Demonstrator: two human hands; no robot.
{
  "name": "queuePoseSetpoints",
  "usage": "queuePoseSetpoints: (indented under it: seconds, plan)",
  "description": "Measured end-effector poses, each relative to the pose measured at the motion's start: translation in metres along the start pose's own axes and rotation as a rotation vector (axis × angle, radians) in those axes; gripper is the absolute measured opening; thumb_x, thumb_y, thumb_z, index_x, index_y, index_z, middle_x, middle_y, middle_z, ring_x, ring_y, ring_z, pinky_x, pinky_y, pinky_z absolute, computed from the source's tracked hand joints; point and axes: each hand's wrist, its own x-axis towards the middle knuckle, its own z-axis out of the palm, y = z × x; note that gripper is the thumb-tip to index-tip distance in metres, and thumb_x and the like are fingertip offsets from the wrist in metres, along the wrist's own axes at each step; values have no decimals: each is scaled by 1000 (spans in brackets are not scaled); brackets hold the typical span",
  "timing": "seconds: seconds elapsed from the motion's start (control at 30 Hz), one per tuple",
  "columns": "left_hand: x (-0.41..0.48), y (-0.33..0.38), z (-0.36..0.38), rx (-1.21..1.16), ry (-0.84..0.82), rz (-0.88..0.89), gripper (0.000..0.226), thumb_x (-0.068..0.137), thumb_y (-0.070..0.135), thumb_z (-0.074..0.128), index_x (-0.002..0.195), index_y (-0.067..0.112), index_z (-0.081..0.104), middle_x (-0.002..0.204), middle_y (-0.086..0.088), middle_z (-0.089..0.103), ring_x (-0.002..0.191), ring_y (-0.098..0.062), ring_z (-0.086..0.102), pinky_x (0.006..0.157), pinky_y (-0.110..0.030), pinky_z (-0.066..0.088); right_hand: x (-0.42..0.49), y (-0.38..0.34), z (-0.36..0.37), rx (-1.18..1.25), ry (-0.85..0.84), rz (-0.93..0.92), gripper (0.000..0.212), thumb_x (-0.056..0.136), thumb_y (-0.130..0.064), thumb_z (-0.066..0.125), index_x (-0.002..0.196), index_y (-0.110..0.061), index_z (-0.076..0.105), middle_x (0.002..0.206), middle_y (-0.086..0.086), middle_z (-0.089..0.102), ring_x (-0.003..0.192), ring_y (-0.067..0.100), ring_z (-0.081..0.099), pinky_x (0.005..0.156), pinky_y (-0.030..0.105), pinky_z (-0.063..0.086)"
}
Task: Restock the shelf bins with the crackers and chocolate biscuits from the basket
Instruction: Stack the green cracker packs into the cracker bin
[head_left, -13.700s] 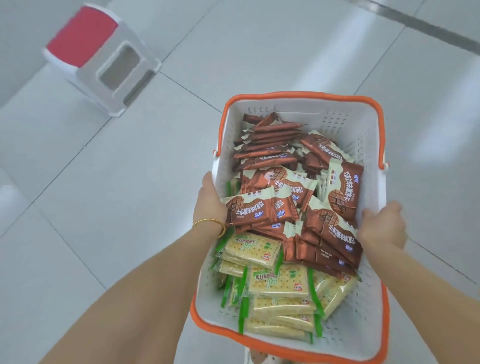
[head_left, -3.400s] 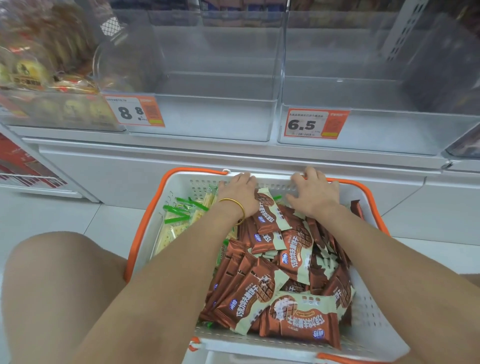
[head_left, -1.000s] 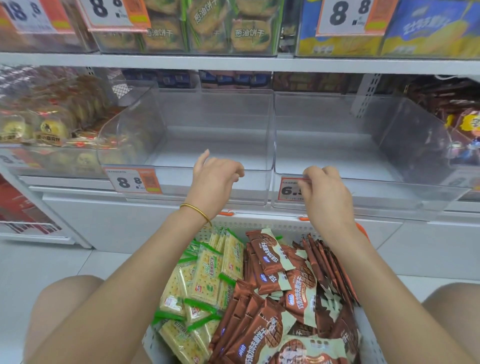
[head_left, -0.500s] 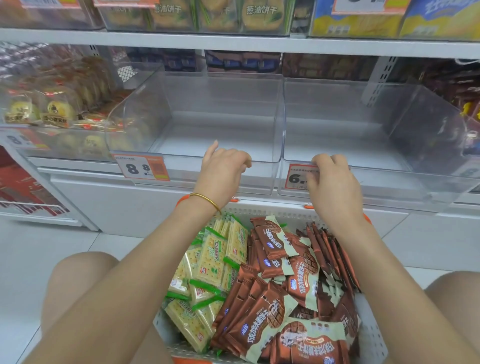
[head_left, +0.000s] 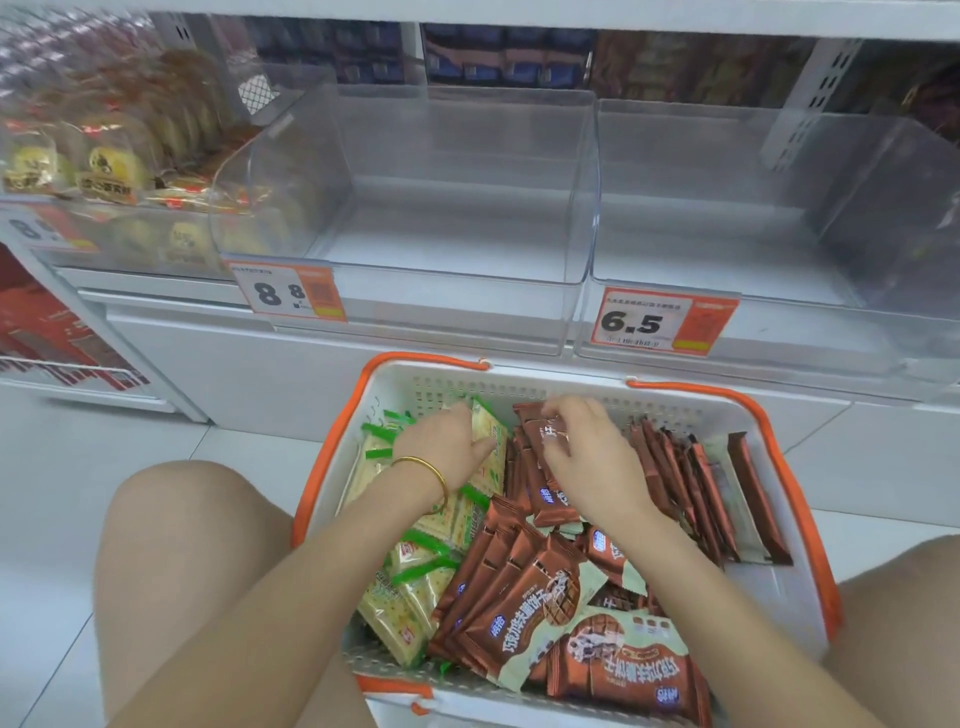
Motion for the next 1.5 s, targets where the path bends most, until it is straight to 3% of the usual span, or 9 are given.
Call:
queuePoseSetpoints:
  seconds: [0.33,0.43,0.53,0.77,0.97,1.1,1.23,1.4,1.5]
  plan:
    - [14,17,9,-157,-18,-129,37,90,31,61,116,7,47,108,-11,60,98,-29,59,77,-35,46,5,16,5,117,-88,99,27,94,-14,48,120,-18,53,115,0,53,90,17,57,77,33,46]
    - [6,6,-19,-263,-104,-77,14,91,25,60,87,14,53,86,-6,52,78,-21,51,72,-32,45,7,17,5,177,-97,99,28,93,-14,50,121,-18,53,113,1,55,88,15,55,79,31,45]
    - [-9,-9,-54,-384,-208,34,18,88,19,64,75,13,53,73,-1,51,65,-16,48,62,-27,40,8,9,-4,277,-98,77,37,94,-20,55,130,-16,48,117,0,55,103,14,55,88,31,45]
    - [-39,-1,-121,-603,-370,302,15,87,17,65,102,17,68,87,4,68,76,-5,63,64,-18,50,3,-3,-52,771,-322,43,41,88,-24,64,126,-14,52,114,0,68,103,15,66,94,41,51]
    - [-39,49,-155,-850,-224,420,20,89,15,61,108,14,65,89,2,68,75,-4,62,67,-21,50,2,-7,-124,1063,-165,14,49,76,-4,67,122,-11,51,102,14,68,71,25,69,50,26,54]
    - [-12,85,-173,-1070,238,437,17,93,11,56,108,19,58,98,2,62,88,-11,63,72,-23,56,25,4,-183,1122,82,77,27,85,-2,61,107,-10,49,82,11,70,55,21,65,45,25,52]
    - [34,98,-183,-547,536,479,21,92,11,54,110,14,63,103,2,58,102,-15,53,90,-18,37,77,23,-217,926,288,212,40,88,-5,65,113,-11,35,94,14,65,61,23,69,53,32,59]
    - [80,114,-184,-291,332,368,54,93,32,53,141,11,38,144,-11,39,134,-25,34,108,-30,28,171,50,-194,548,203,425,45,83,-5,72,110,-9,36,106,17,61,67,24,66,51,35,58]
    - [94,123,-183,-394,183,309,71,93,31,54,149,12,16,152,-9,25,134,-22,34,94,-21,31,219,62,-168,598,138,431,50,78,-3,76,117,-7,44,108,16,61,72,24,64,49,33,57]
